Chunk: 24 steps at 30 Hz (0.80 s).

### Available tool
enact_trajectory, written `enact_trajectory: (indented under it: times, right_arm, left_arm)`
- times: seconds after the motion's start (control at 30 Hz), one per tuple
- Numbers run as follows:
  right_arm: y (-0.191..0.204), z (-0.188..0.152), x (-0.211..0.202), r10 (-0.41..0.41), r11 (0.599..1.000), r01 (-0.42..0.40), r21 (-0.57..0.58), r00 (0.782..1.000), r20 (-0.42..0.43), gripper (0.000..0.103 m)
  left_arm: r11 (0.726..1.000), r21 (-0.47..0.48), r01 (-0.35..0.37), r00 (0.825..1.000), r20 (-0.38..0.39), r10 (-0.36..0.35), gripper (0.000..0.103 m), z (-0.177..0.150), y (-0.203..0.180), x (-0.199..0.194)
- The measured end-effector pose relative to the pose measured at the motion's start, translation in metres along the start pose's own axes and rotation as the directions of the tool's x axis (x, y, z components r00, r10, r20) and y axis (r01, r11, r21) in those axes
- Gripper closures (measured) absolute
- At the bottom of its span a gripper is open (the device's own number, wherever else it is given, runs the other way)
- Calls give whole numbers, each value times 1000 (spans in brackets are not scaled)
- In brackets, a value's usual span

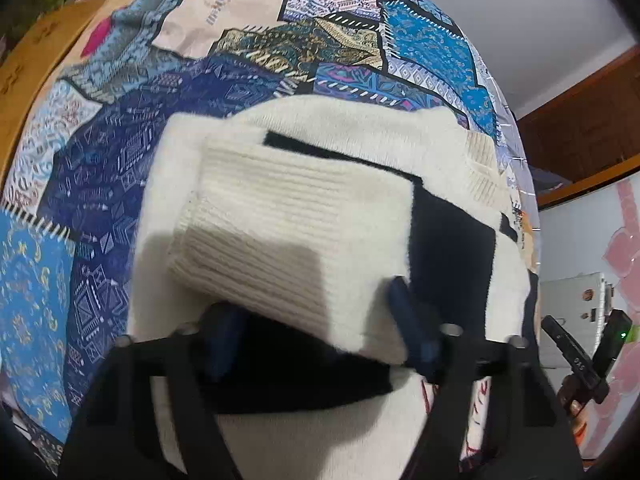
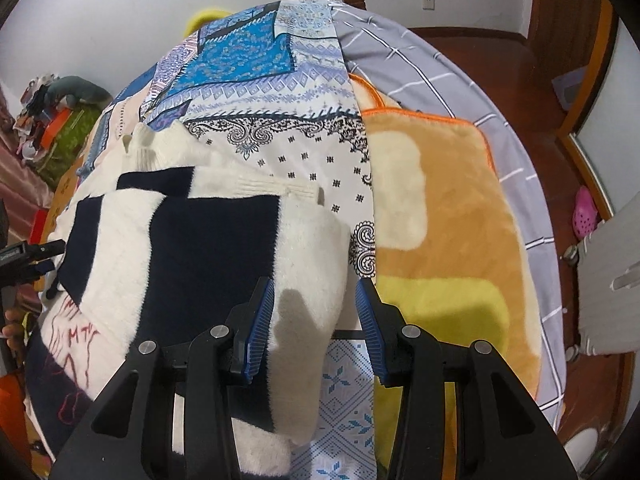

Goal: Fold small clothes

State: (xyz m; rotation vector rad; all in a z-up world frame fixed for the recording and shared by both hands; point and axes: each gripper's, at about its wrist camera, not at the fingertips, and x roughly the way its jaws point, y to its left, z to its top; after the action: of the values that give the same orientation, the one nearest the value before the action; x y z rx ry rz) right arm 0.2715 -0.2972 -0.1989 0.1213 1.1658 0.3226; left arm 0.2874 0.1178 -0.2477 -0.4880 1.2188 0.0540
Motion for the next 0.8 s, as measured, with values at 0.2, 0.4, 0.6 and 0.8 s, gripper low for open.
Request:
enact_trajectory:
  times: [0.2,0.4,0.6,0.8]
  right_arm:
    - [-2,-5,5,13,1000,-13,17,1000,-18,64]
    - [-1,-8,4,28,999,-28,23,999,-20,64]
    - [2,-8,-2,42,999,-42,19,999,-7,64]
    - [4,-9,-11,63,998,-63,17,998,12,64]
  left_arm:
    - [997,71,-35,999,42,32,93,3,-17,-3]
    - [979,185,-86,990,124,64,96,1,-60,-24]
    - [938,323,-123,962,273,32,97,-3,-125,-72]
    - [908,404,-107,922,382,-62,97,-3,-184,-127]
